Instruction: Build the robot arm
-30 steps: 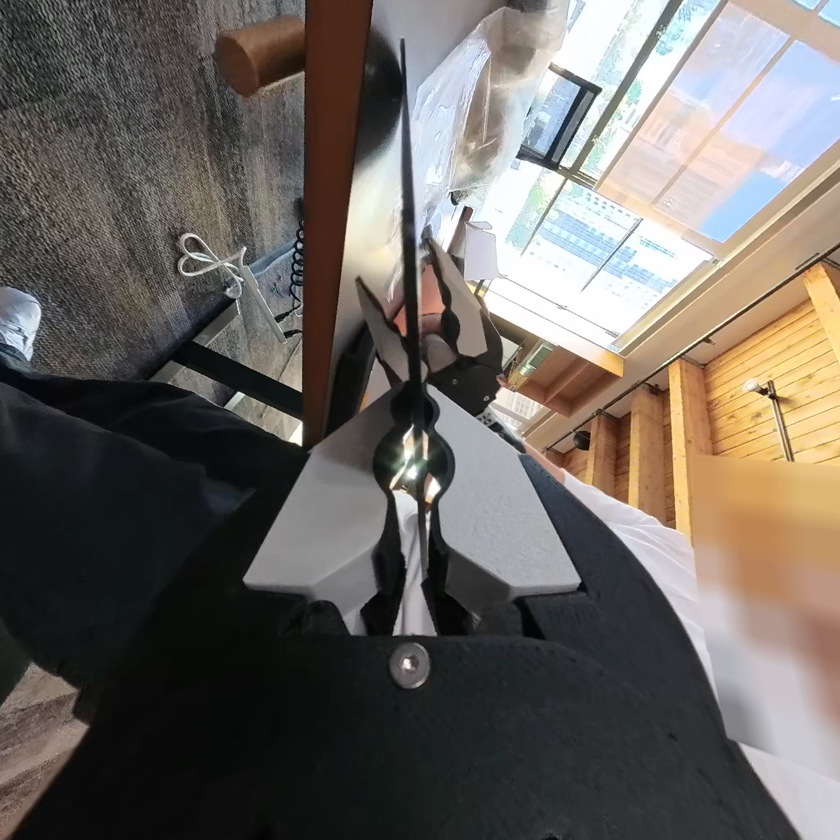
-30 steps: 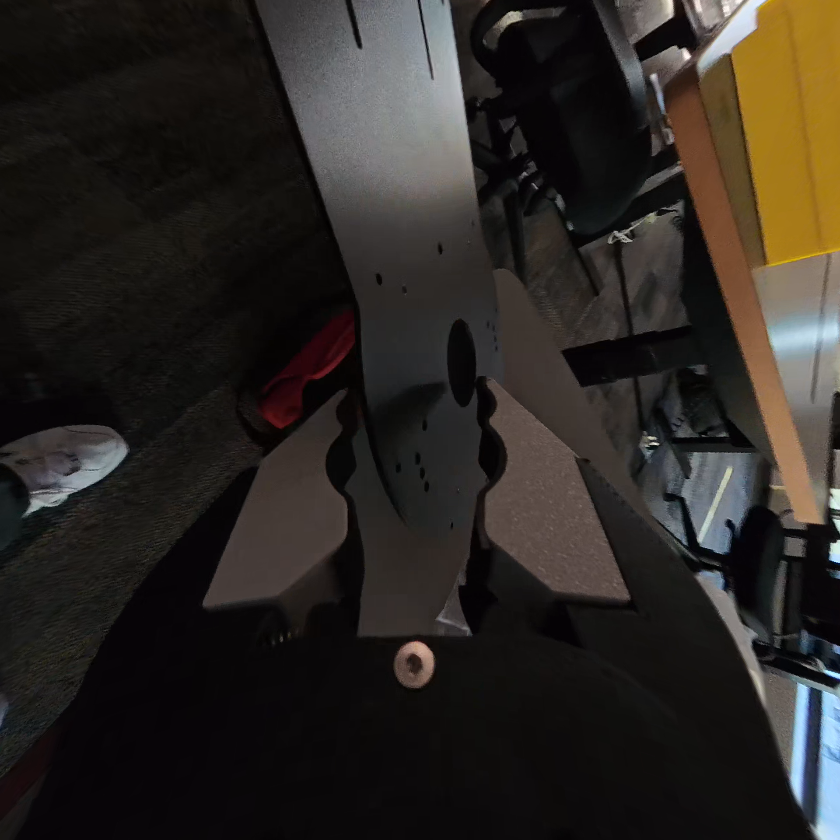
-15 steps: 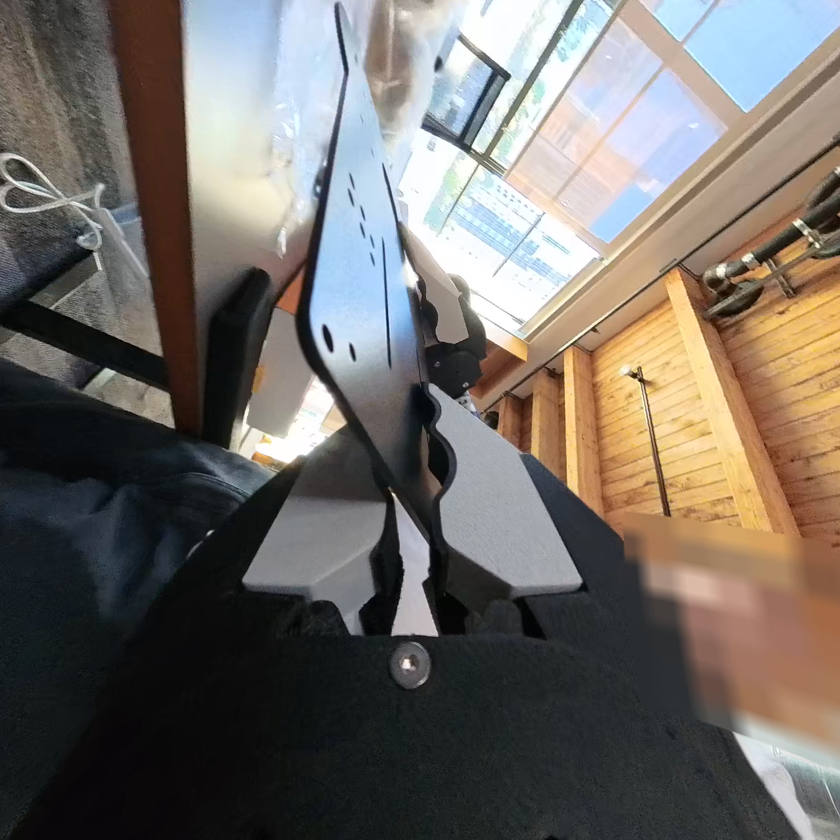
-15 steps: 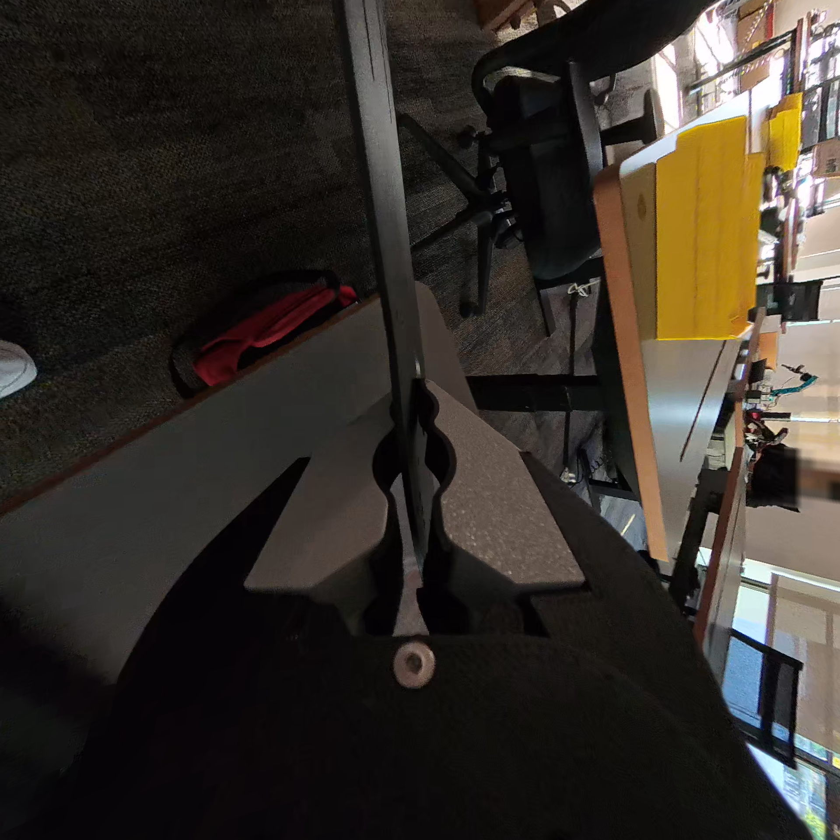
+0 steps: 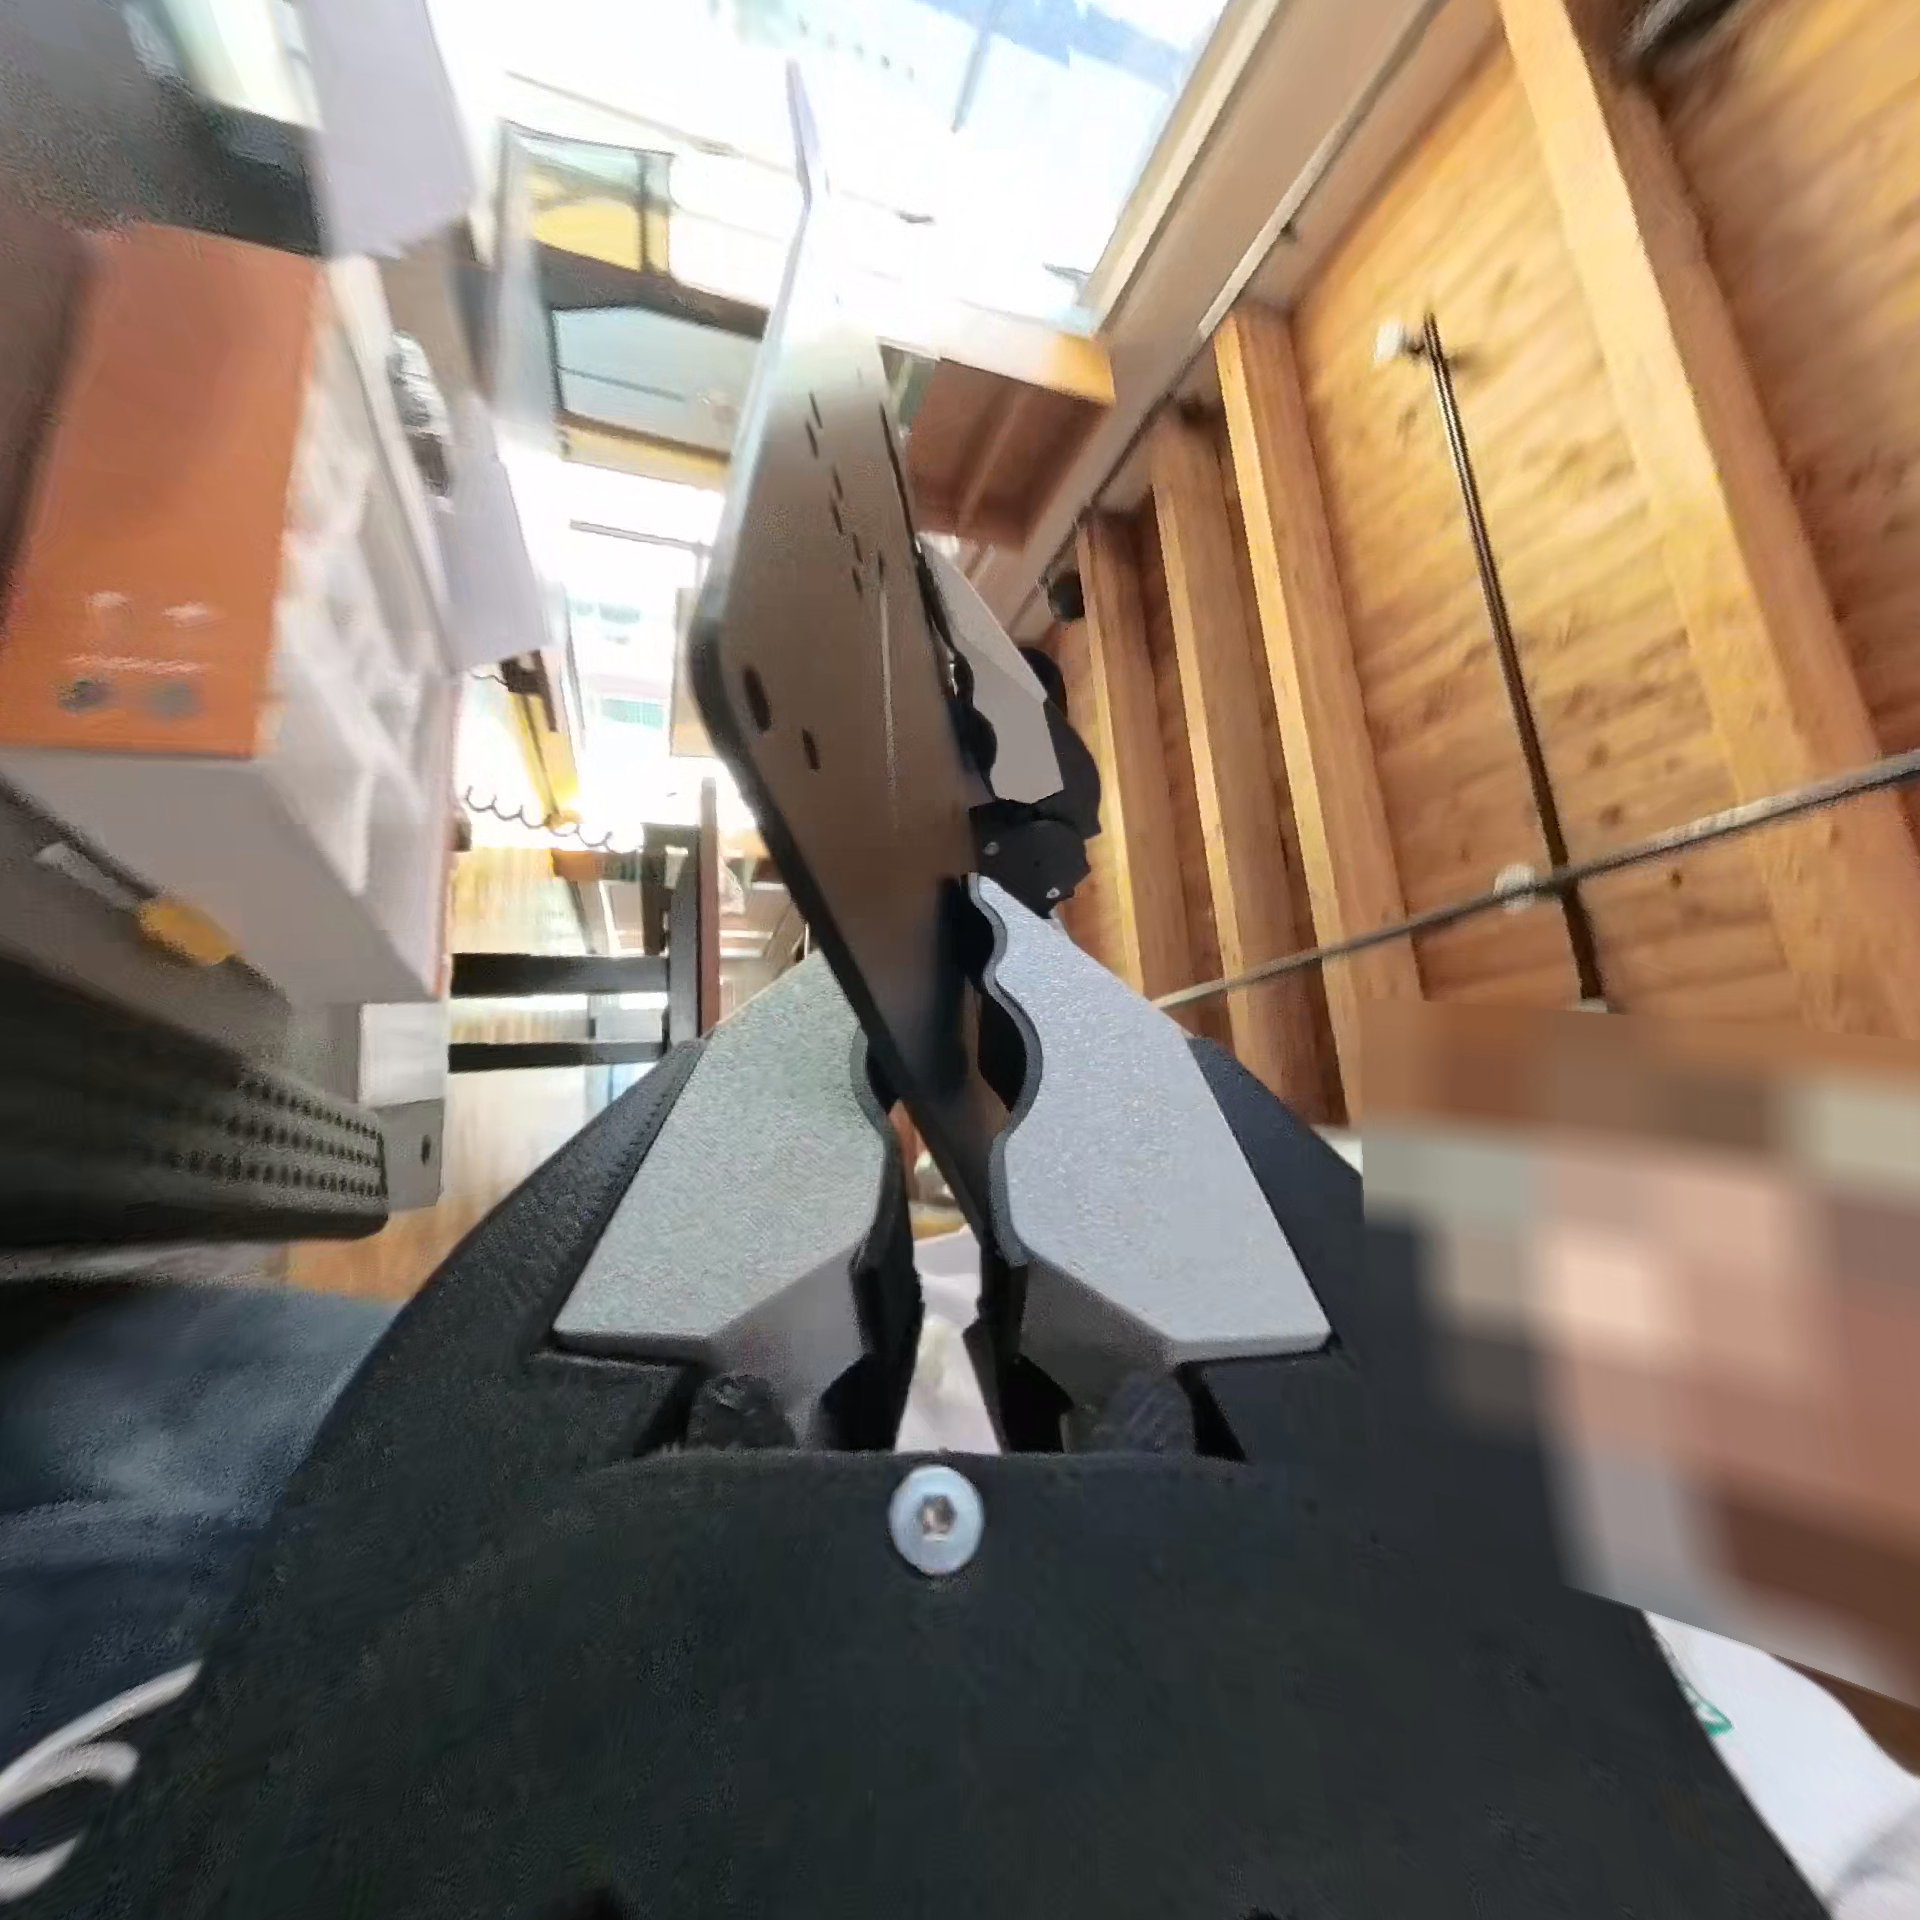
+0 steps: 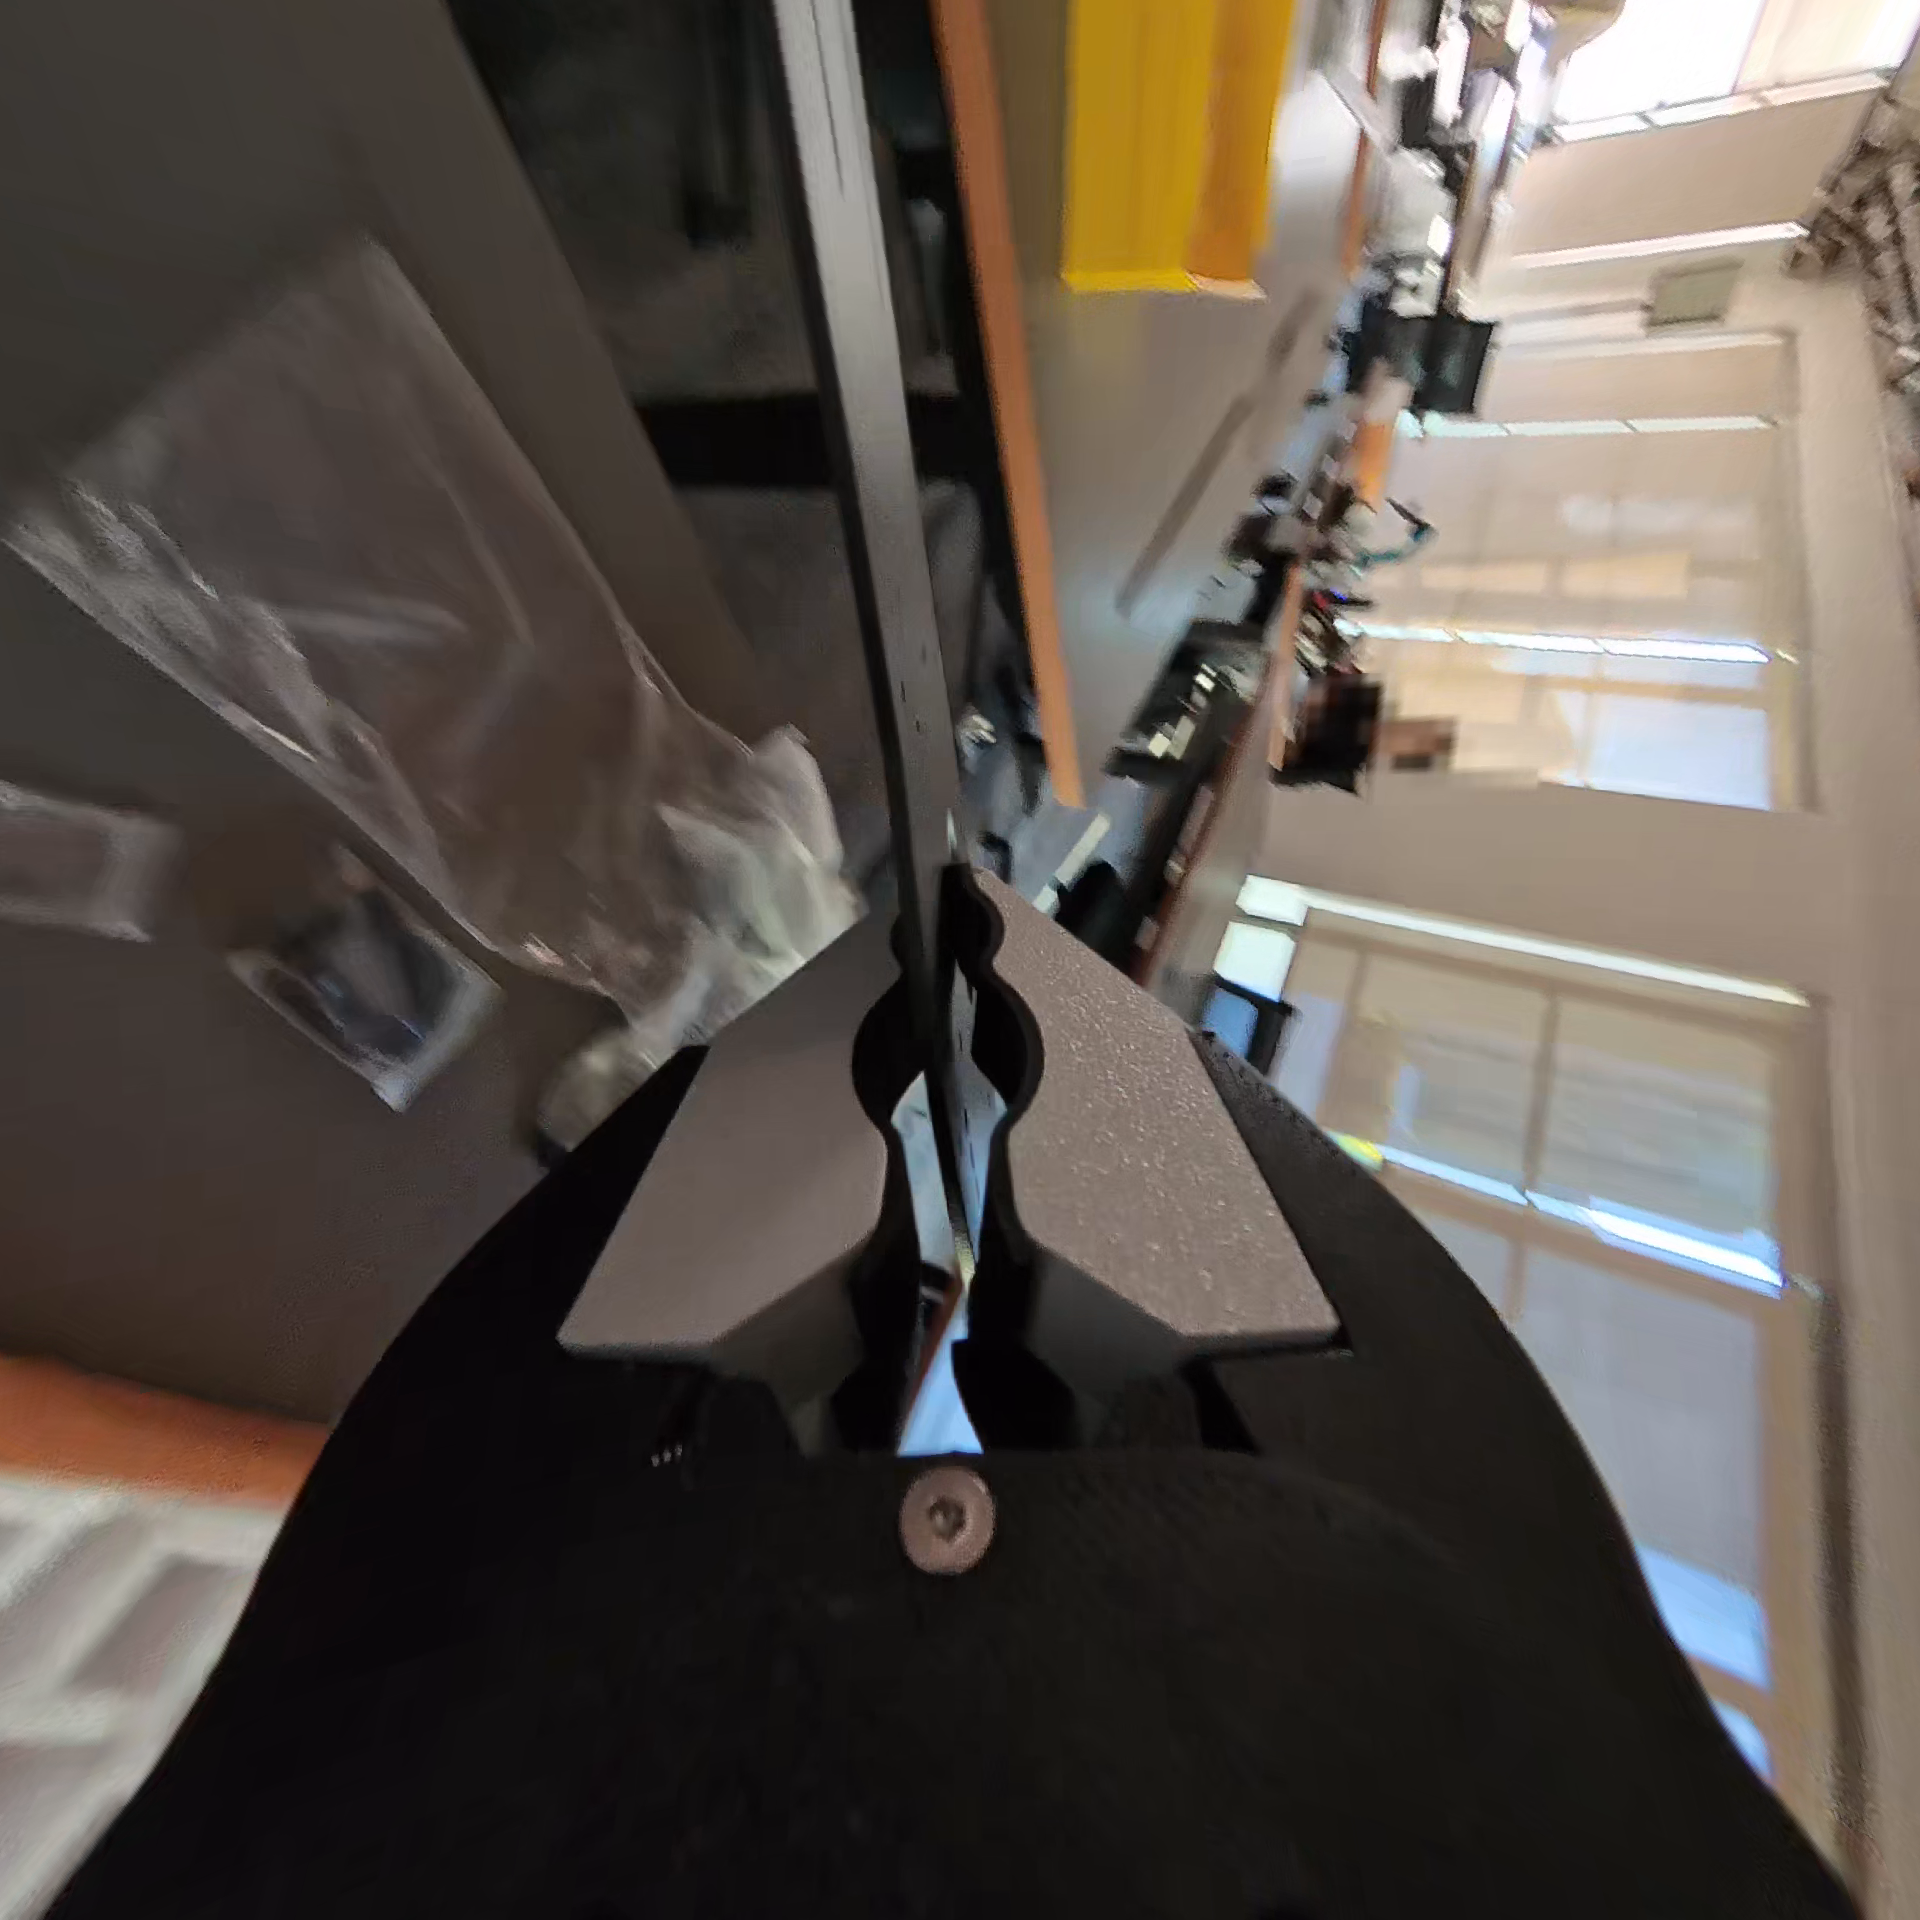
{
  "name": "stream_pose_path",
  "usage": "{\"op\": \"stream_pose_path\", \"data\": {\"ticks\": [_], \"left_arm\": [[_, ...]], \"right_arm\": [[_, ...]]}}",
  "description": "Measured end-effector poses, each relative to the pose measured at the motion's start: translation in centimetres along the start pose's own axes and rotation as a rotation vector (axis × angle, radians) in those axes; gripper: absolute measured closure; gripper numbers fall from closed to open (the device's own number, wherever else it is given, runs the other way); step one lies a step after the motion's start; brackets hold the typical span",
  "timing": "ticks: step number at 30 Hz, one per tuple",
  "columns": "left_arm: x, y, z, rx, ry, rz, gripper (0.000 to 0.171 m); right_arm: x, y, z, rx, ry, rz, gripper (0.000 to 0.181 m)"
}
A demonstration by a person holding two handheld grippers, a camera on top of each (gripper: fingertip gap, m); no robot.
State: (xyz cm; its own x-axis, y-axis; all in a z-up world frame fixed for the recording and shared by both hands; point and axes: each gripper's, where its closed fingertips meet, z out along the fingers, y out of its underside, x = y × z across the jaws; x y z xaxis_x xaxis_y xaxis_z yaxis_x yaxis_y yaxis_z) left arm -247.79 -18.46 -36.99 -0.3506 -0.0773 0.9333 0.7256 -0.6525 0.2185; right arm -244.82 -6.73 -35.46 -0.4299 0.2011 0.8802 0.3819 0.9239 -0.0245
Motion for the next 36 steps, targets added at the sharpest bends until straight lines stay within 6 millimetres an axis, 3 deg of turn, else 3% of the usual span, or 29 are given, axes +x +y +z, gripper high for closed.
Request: {"op": "stream_pose_path", "data": {"ticks": [3,6,8,11,16,24,27,31,36], "left_arm": [[3.8,1.6,6.5,-0.114,0.060,0.109,0.171],[6.5,5.3,13.0,-0.239,0.109,0.188,0.171],[7.2,8.8,17.2,-0.335,0.114,0.224,0.171],[6.6,15.3,23.2,-0.479,0.086,0.234,0.171],[2.1,29.4,32.5,-0.706,0.031,0.190,0.171],[-10.6,57.0,47.8,-1.033,-0.027,-0.008,0.171],[-14.7,67.0,52.9,-1.185,-0.085,-0.100,0.171],[-19.1,77.7,58.8,-1.346,-0.143,-0.143,0.171],[-24.2,86.8,65.4,-1.446,-0.173,-0.175,0.171]], "right_arm": [[5.0,4.4,-6.4,-0.116,0.136,-0.029,0.180],[7.6,8.1,-14.8,-0.245,0.242,-0.055,0.180],[7.5,10.3,-21.0,-0.329,0.290,-0.045,0.180],[5.1,13.1,-30.5,-0.455,0.334,-0.003,0.180],[-3.3,16.8,-48.0,-0.656,0.364,0.074,0.180],[-22.1,20.9,-79.4,-1.037,0.304,0.249,0.180],[-28.5,21.7,-90.0,-1.175,0.259,0.357,0.180],[-35.3,23.0,-101.2,-1.317,0.222,0.429,0.181],[-41.6,26.1,-110.9,-1.426,0.229,0.485,0.181]]}}
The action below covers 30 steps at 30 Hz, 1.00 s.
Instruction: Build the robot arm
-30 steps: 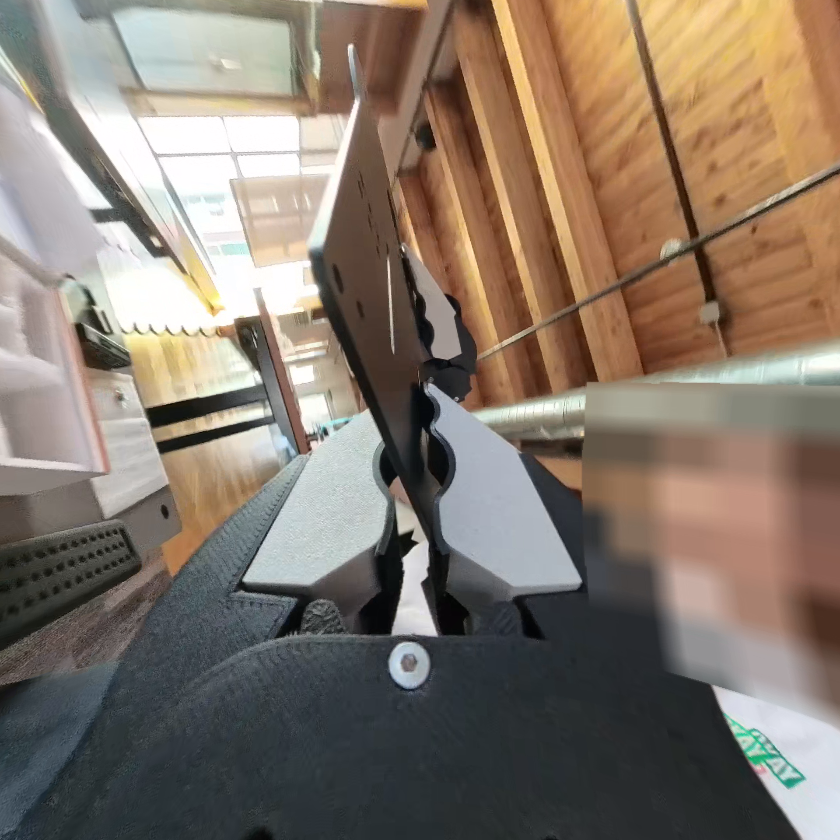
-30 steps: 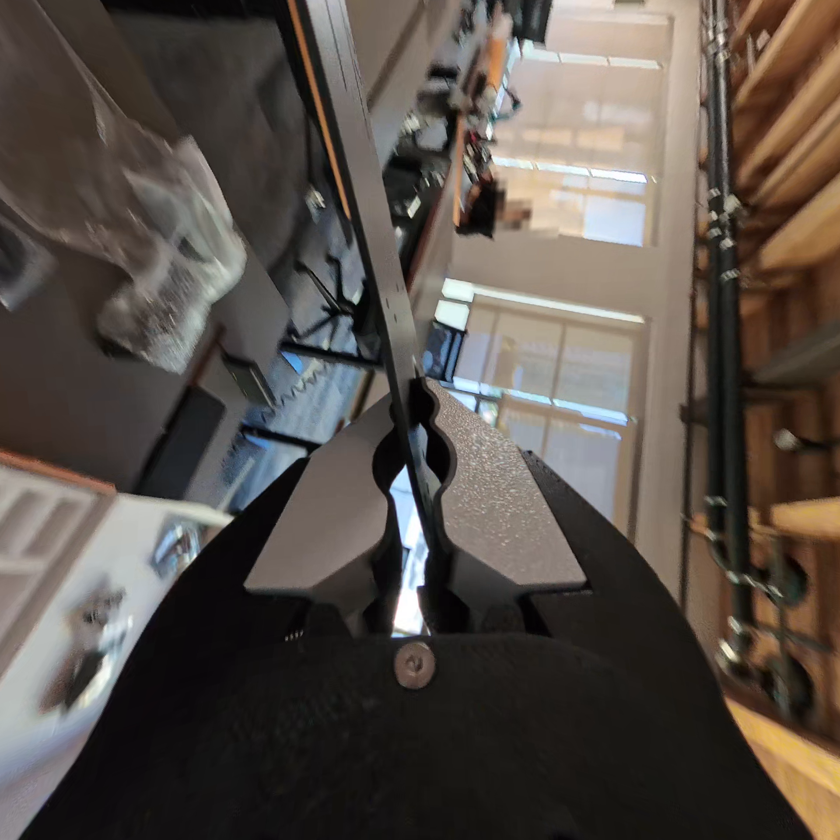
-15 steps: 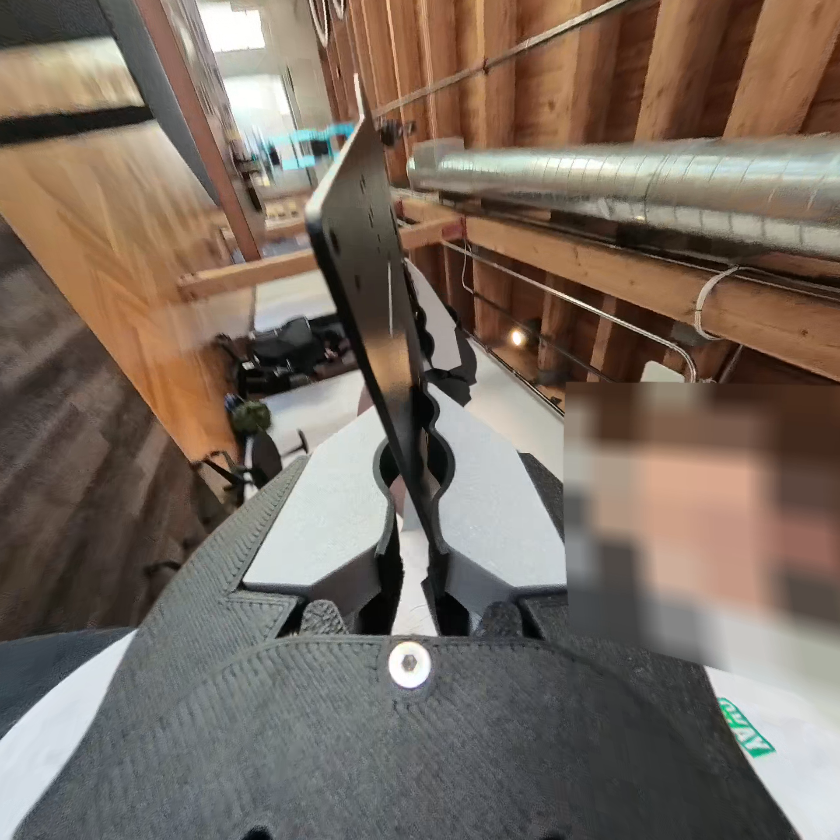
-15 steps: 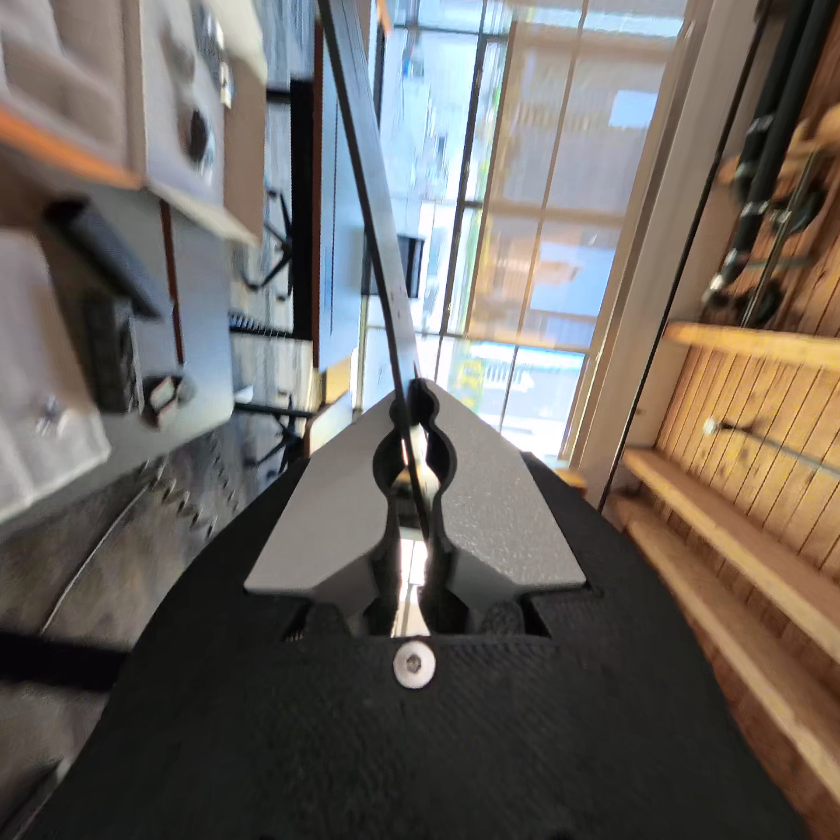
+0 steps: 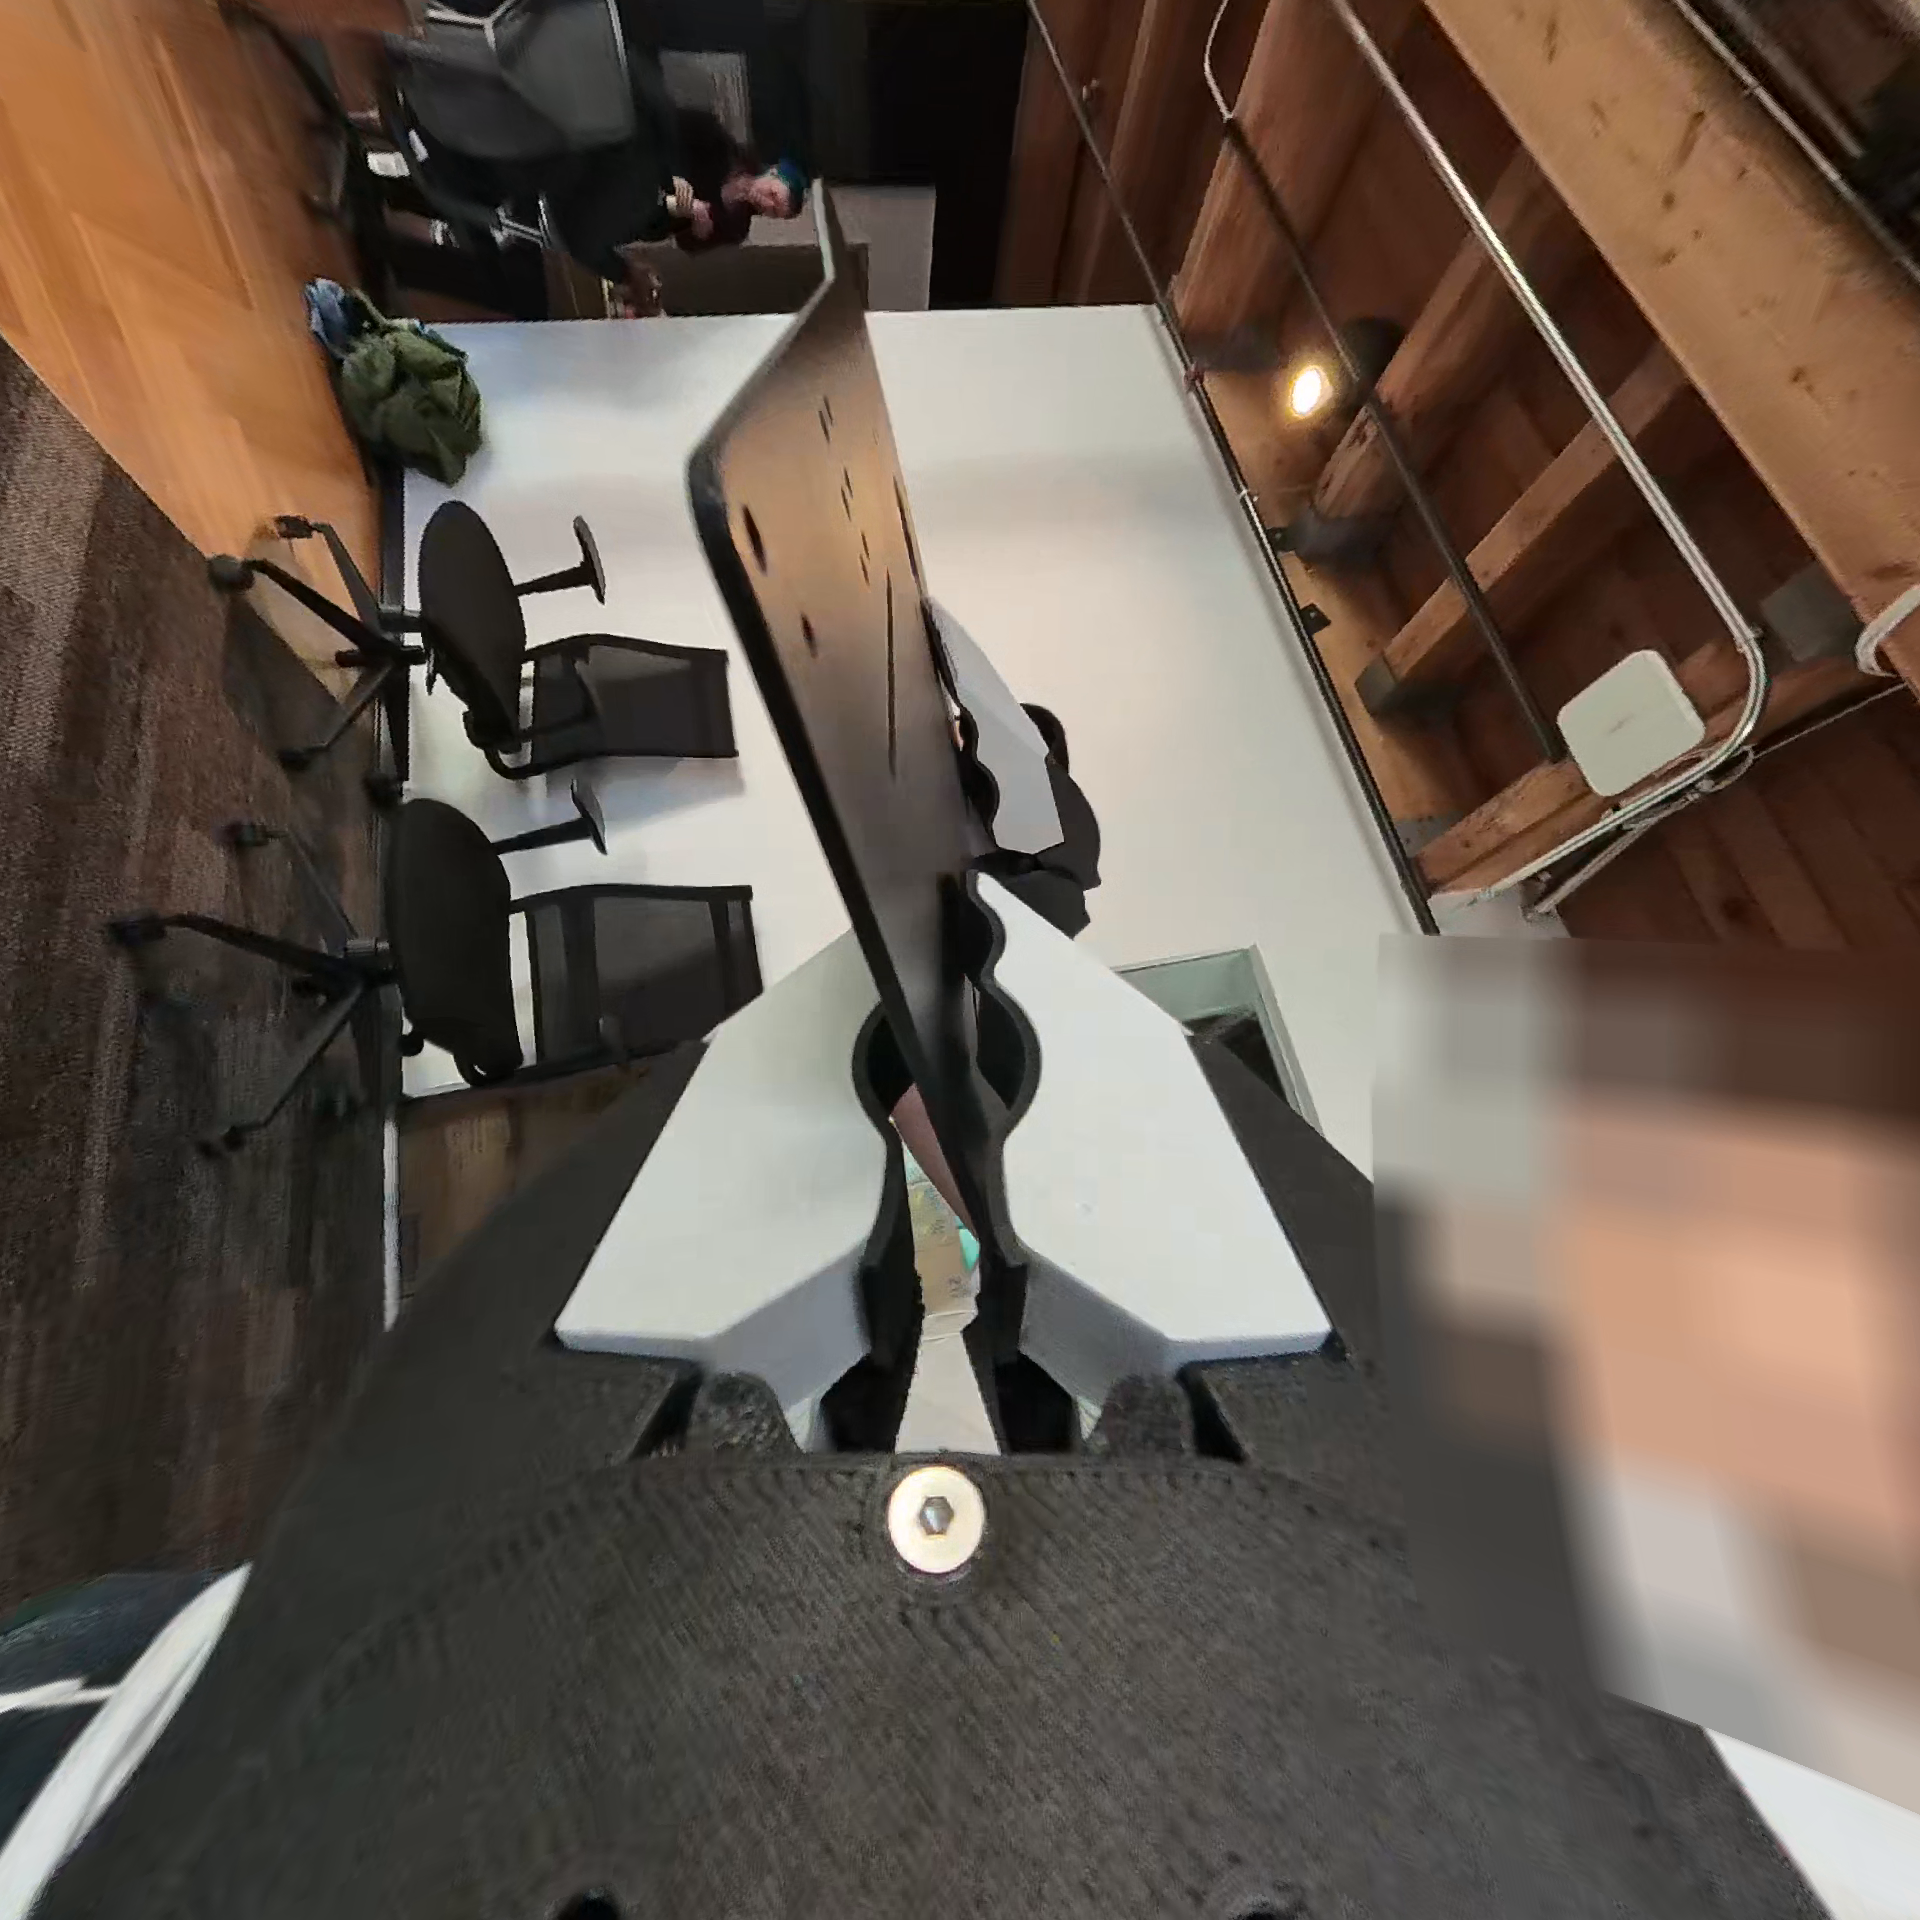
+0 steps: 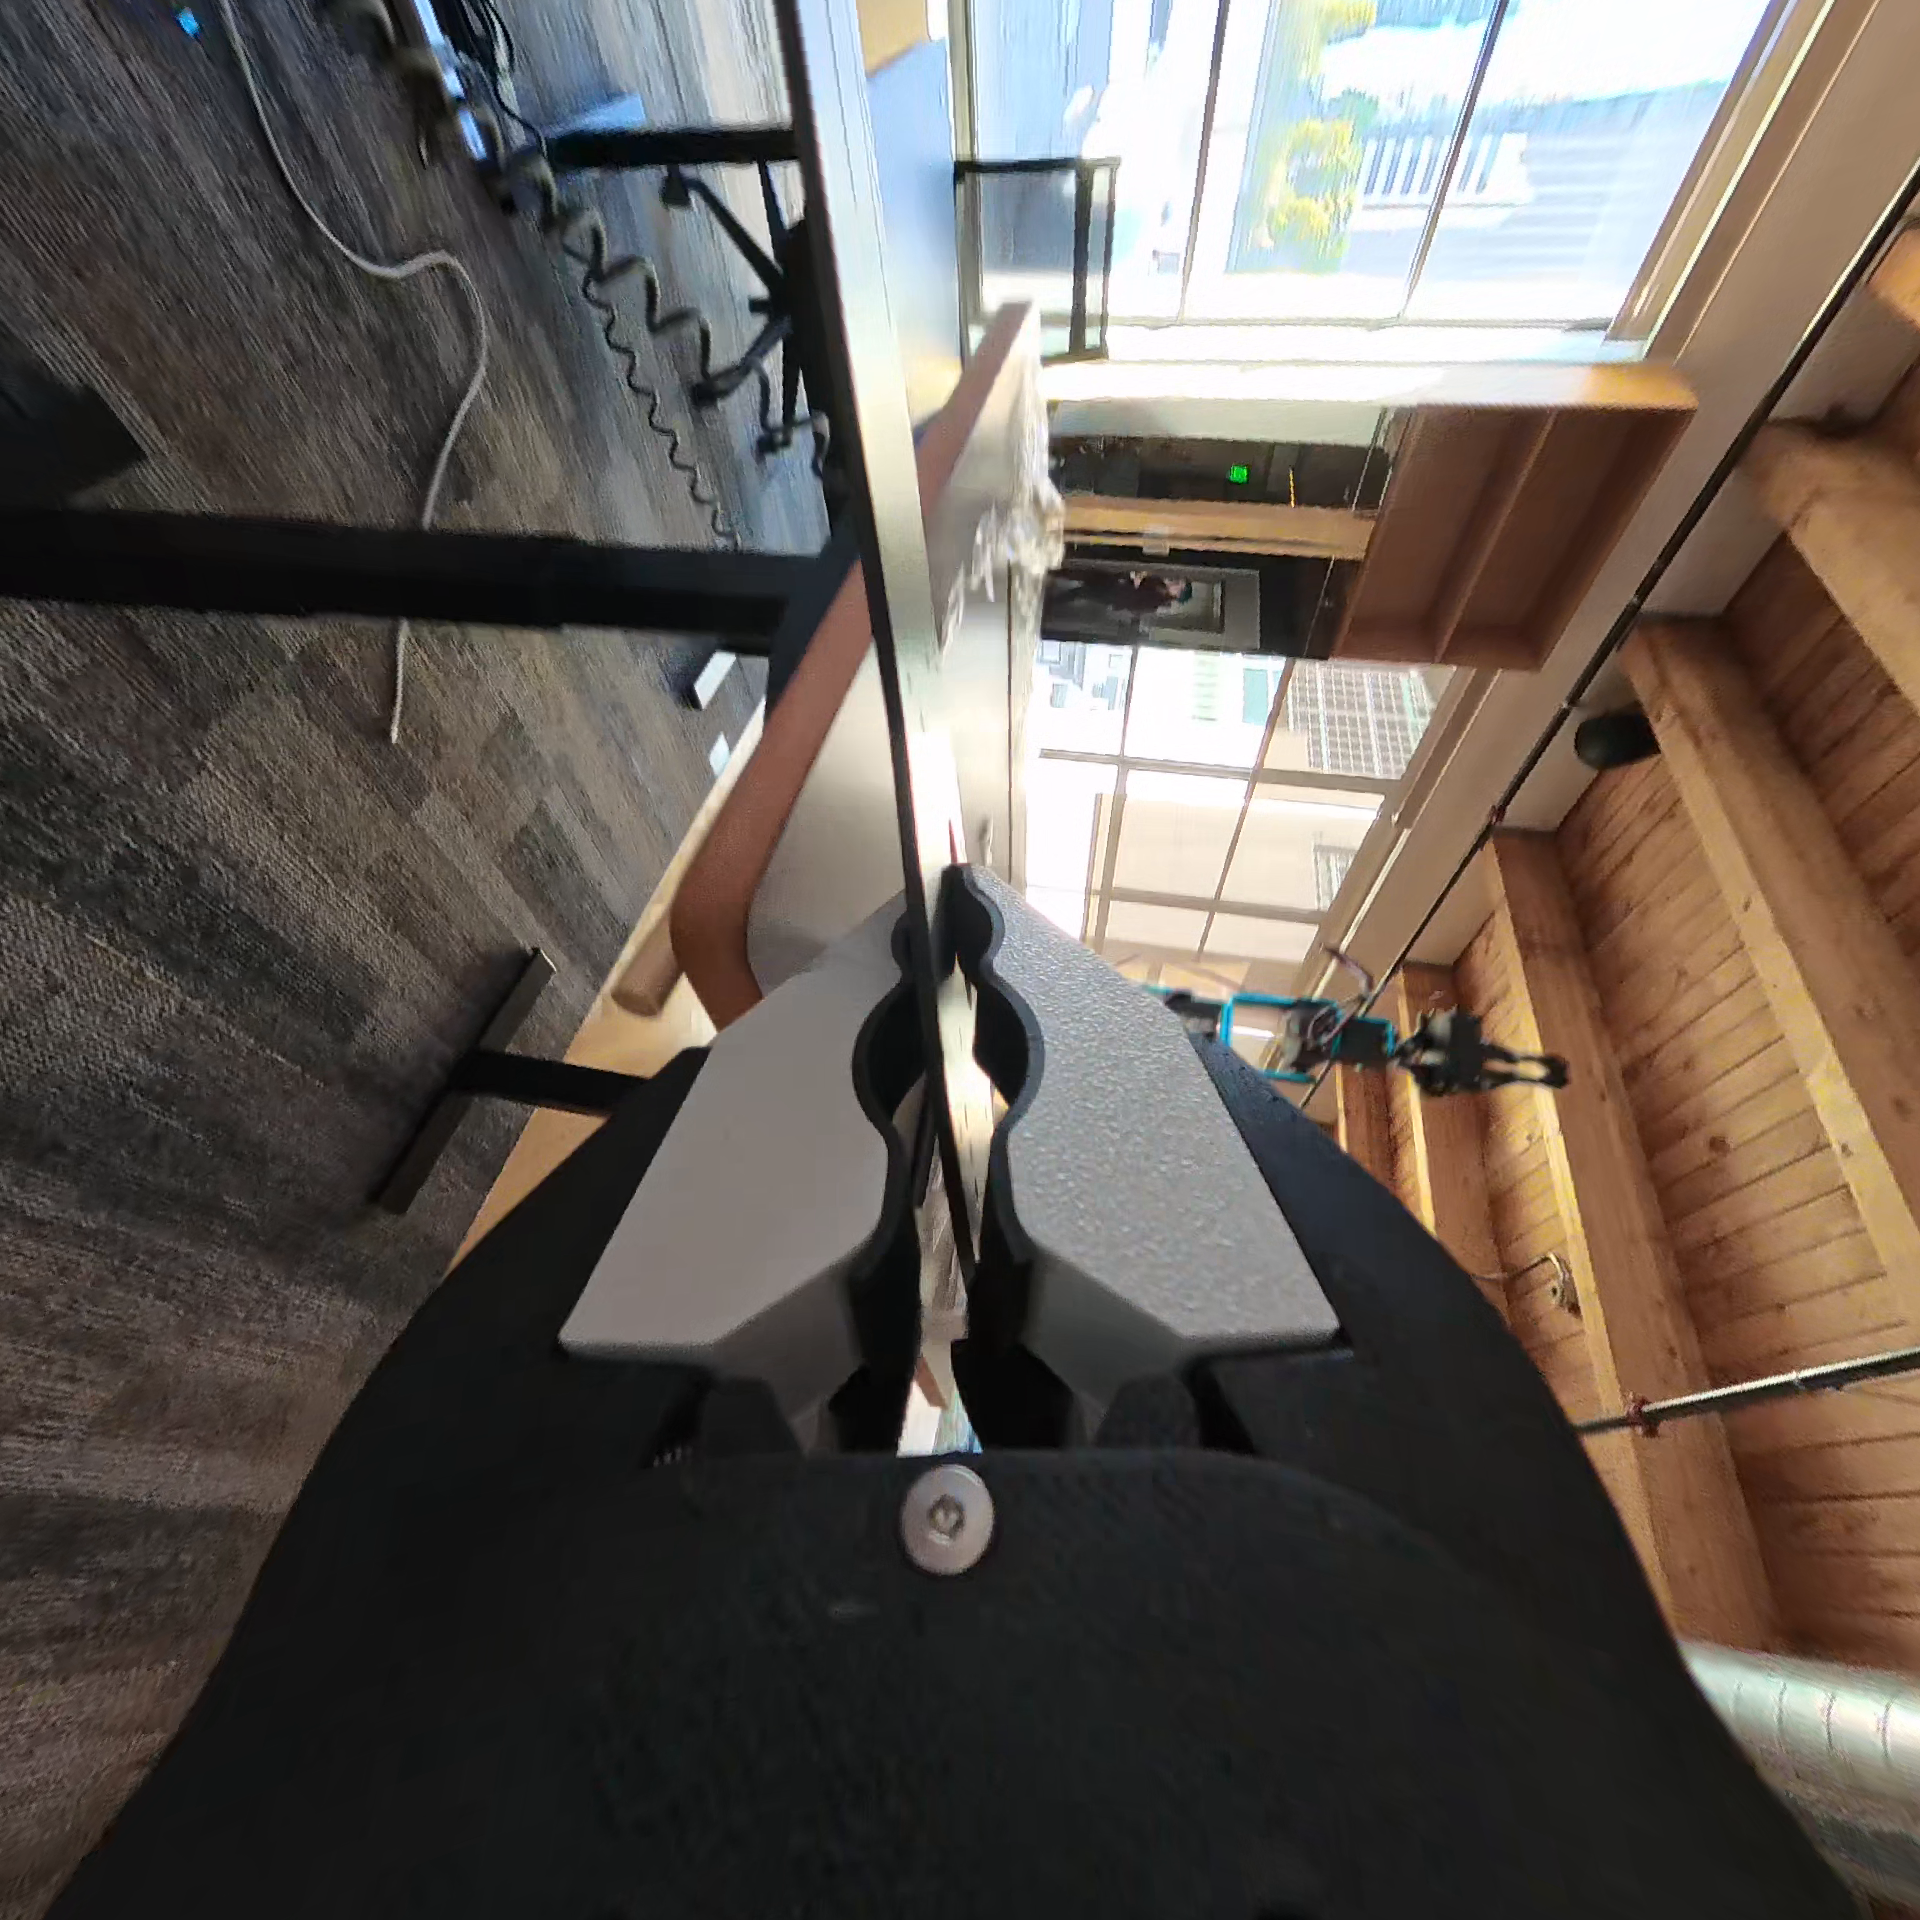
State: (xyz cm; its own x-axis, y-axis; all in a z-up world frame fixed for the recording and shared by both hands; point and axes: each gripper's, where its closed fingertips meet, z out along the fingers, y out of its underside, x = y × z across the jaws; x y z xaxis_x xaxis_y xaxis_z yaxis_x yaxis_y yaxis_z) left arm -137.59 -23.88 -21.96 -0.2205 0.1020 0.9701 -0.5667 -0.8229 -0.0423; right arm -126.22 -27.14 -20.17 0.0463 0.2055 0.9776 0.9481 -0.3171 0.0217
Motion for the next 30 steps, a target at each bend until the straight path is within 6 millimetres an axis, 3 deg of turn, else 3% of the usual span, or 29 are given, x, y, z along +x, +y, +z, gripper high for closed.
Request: {"op": "stream_pose_path", "data": {"ticks": [4,8,11,16,19,22,30], "left_arm": [[-2.5,-4.9,5.6,-0.039,-0.018,0.022,0.171],[-4.6,-9.7,9.6,-0.022,-0.058,-0.005,0.171],[-5.2,-12.1,11.8,0.003,-0.127,-0.013,0.171],[-6.1,-15.6,13.9,0.094,-0.229,0.030,0.170],[-6.7,-16.3,15.8,0.197,-0.248,0.046,0.170],[-6.9,-16.2,18.5,0.312,-0.242,0.066,0.171],[-8.2,-16.2,30.7,0.488,-0.207,0.066,0.171]], "right_arm": [[-0.6,7.1,3.0,-0.027,0.019,-0.002,0.181],[-1.4,12.6,6.6,-0.018,0.009,0.059,0.181],[-1.6,15.4,9.1,0.040,0.005,0.107,0.181],[-2.0,18.3,12.8,0.191,0.019,0.130,0.181],[-1.9,20.2,13.9,0.295,0.025,0.118,0.181],[-1.4,22.6,13.6,0.404,0.041,0.107,0.181],[-0.1,33.8,11.9,0.512,0.033,0.069,0.181]]}}
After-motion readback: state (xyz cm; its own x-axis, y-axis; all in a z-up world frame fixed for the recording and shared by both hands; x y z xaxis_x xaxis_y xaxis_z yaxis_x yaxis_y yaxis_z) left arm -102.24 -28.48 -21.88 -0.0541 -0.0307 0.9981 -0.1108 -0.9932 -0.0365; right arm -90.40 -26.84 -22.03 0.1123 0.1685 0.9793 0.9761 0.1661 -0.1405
